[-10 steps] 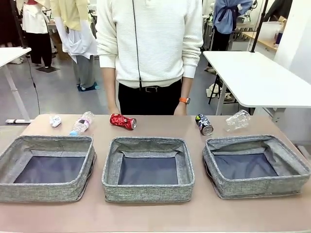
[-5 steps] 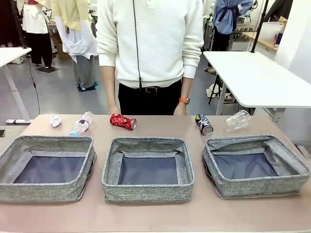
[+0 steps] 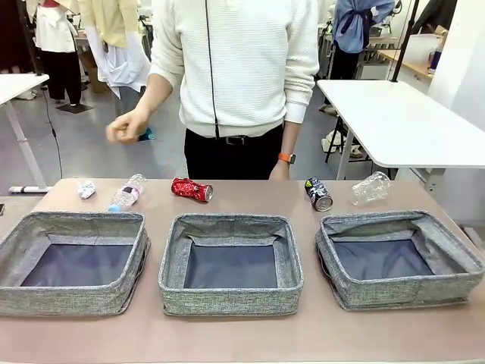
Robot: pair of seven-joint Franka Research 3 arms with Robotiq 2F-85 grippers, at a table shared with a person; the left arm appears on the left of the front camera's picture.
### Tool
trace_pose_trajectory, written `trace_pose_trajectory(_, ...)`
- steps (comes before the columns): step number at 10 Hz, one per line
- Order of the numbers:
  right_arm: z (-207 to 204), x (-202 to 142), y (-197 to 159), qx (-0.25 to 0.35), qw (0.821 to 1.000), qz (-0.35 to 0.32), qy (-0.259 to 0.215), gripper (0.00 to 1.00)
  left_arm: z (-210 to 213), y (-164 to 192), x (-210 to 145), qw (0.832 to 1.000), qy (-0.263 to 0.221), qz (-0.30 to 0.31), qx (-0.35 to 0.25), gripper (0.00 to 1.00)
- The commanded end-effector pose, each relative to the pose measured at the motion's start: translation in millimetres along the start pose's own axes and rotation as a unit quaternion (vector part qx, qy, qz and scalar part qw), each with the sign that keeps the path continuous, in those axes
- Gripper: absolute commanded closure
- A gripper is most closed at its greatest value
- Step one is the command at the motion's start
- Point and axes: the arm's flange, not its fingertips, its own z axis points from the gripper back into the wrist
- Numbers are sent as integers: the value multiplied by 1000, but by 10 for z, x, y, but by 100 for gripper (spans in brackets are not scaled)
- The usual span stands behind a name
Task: Sort the waste into the appropriate baskets.
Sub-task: Pick up the waste item pointed out by the person.
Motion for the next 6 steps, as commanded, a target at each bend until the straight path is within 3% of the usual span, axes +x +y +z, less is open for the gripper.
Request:
trace_pose_trajectory(1, -12, 45, 28, 12, 1000, 13, -4, 0, 8, 4, 18, 1000, -2, -13, -9, 0)
trace_pose_trajectory(6, -12, 45, 28, 12, 1000, 13, -4, 0, 8, 4, 18, 1000, -2, -13, -9, 0)
